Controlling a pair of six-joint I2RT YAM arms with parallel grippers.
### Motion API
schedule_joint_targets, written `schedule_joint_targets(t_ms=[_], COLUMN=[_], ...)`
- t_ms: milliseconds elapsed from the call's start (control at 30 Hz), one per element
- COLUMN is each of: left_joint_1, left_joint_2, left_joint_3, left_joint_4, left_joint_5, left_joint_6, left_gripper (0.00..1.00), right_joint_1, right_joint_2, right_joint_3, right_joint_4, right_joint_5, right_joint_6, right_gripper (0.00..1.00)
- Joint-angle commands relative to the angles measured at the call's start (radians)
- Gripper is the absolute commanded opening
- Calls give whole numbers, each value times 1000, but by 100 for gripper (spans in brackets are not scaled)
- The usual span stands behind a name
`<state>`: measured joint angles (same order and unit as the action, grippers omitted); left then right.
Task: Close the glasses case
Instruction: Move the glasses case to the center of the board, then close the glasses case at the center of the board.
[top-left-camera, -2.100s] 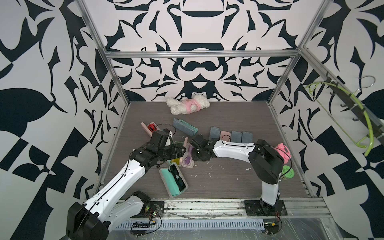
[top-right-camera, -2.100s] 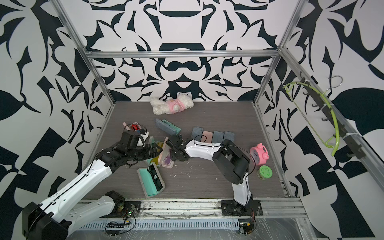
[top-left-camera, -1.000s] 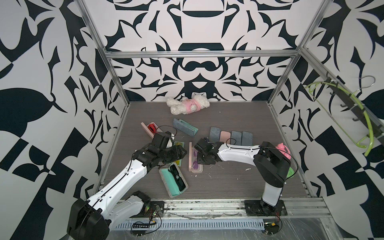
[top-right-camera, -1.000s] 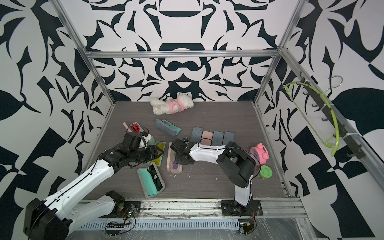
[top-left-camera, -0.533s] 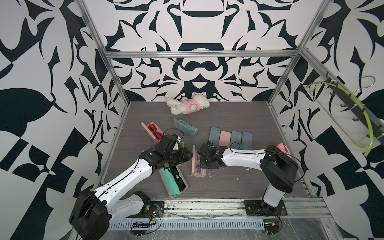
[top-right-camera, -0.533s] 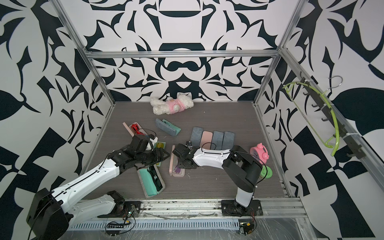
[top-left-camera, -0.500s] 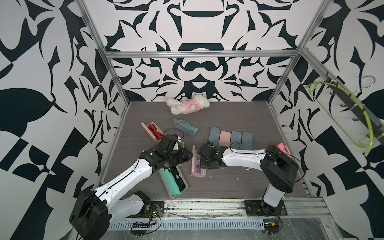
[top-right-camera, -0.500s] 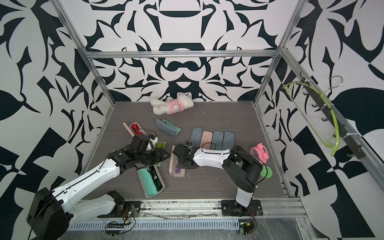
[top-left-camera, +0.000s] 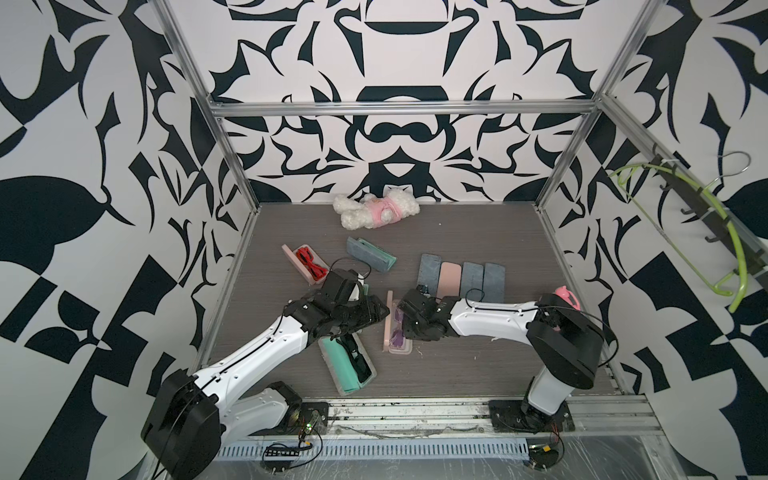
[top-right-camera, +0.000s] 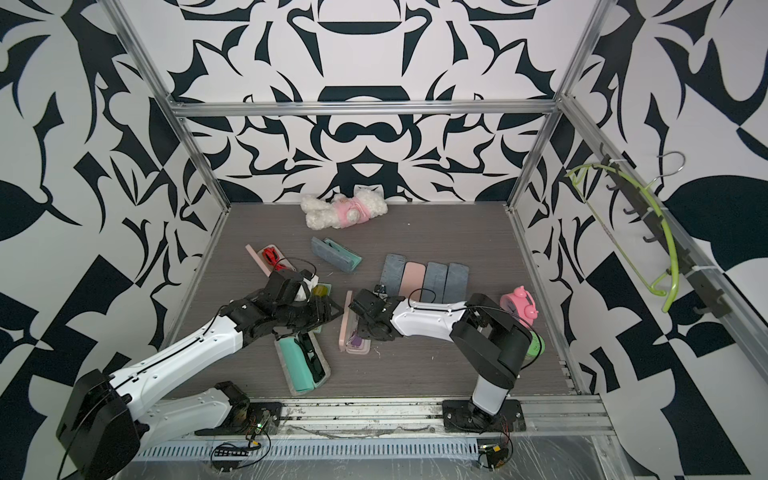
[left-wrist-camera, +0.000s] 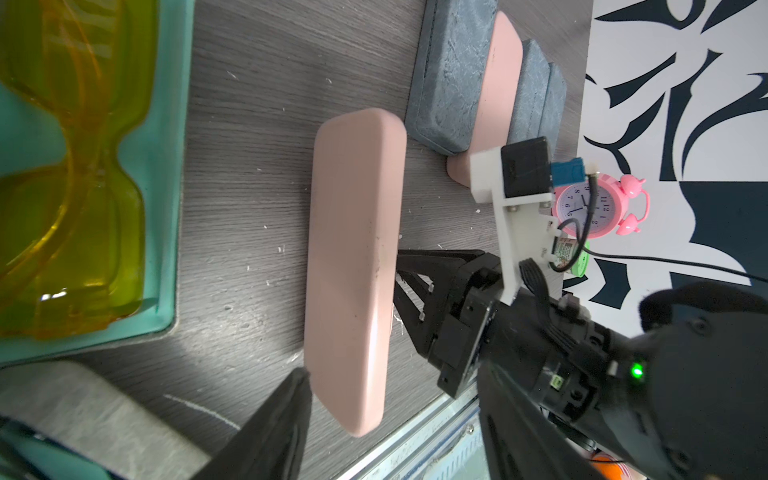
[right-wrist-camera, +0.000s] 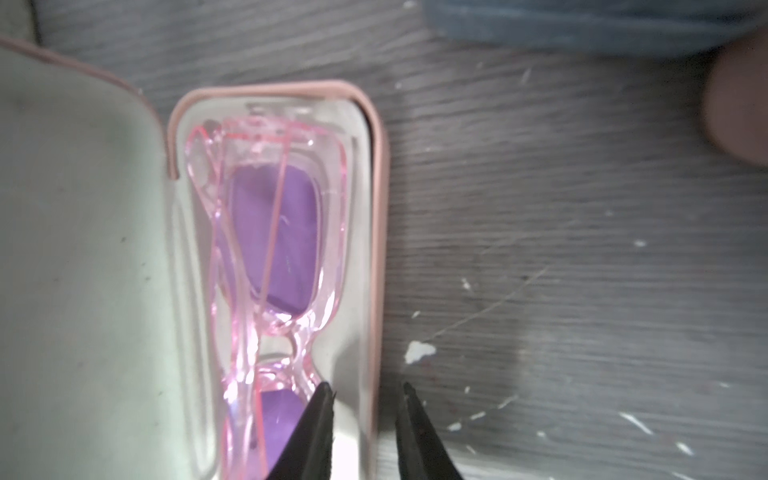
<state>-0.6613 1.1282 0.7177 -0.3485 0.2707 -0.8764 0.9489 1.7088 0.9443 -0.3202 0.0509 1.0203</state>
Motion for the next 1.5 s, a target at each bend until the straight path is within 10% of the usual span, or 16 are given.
schedule_joint_targets(t_ms=[0,567,1467], left_joint_1=[-1,48,77], left_joint_2=[12,-6,20], left_joint_3=[37,53,-4], left_joint_4=[-19,-33,8], left_joint_5=[8,88,170], left_joint_6=[-4,-6,-15], left_gripper=[70,76,54], right_joint_1=[4,4,-105], right_joint_2=[-32,-125,-231], right_joint_3=[-9,-59,-199], right_joint_4=[7,30,147], right_joint_5=[-40,-93,-216], right_joint_6=[4,5,6], right_gripper=[31,39,28])
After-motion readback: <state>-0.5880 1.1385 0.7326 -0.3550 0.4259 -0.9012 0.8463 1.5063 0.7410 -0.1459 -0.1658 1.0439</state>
